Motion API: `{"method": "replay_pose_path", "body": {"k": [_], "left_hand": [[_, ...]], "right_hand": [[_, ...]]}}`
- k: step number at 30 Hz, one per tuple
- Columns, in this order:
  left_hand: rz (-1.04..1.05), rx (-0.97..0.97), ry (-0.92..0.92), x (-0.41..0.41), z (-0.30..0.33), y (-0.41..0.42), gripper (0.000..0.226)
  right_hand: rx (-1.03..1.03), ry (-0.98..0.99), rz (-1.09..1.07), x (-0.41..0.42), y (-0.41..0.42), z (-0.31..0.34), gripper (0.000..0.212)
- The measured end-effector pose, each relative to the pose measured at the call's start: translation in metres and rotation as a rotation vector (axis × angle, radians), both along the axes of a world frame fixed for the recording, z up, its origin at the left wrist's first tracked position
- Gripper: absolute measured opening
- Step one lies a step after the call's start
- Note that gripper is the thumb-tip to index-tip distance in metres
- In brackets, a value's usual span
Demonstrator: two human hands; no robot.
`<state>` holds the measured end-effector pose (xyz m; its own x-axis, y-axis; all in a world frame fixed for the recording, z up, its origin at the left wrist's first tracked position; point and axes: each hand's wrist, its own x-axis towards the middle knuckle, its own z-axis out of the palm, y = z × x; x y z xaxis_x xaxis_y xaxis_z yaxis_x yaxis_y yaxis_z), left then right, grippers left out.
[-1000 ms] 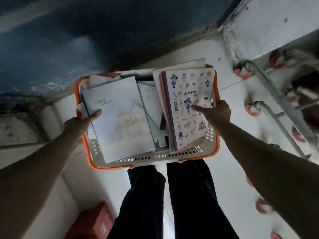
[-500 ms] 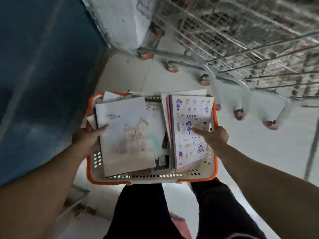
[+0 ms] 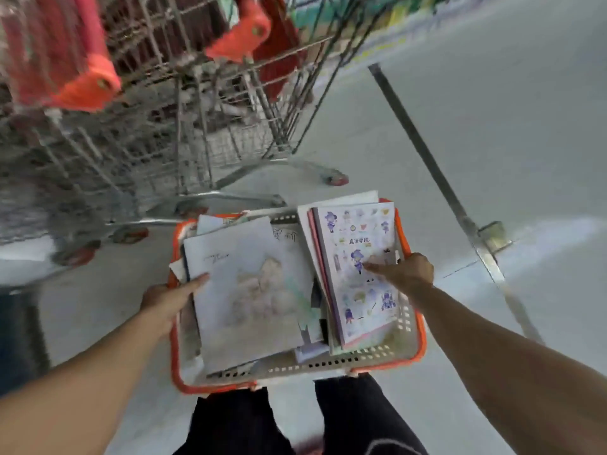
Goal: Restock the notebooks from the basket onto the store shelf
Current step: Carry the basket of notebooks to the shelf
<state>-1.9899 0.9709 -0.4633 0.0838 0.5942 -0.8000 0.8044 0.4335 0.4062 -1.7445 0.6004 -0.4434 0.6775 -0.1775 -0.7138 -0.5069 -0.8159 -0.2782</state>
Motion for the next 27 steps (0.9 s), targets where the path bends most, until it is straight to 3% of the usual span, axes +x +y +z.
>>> {"method": "replay_pose_path", "body": {"k": [4,8,12,16,24,27], "left_hand": [[-0.137,-0.088,-0.073,0.158,0.002,-0.046,0.062],[-0.314,-0.154,-0.100,0.306,-0.019,-0.075,0.087],[-0.477,-0.246,-0.110,0.453,-0.037,-0.097,0.093],[-0.548,-0.175,-0.090,0.576,-0.052,-0.115,0.097],[-0.663,-0.197,-0.002,0.798,-0.060,-0.181,0.095],[-0.633,-0.160,0.026,0.875,-0.034,-0.228,0.101]], "right_hand": [[-0.026,-0.020,-0.199,0.086,-0.089,0.033,0.078],[-0.043,-0.075,-0.354,0.176,-0.143,0.066,0.070],[-0.062,-0.119,-0.490,0.264,-0.181,0.088,0.077],[-0.052,-0.125,-0.574,0.350,-0.216,0.104,0.071],[0.062,-0.078,-0.663,0.543,-0.306,0.083,0.055],[0.092,-0.015,-0.670,0.625,-0.344,0.070,0.057]]}}
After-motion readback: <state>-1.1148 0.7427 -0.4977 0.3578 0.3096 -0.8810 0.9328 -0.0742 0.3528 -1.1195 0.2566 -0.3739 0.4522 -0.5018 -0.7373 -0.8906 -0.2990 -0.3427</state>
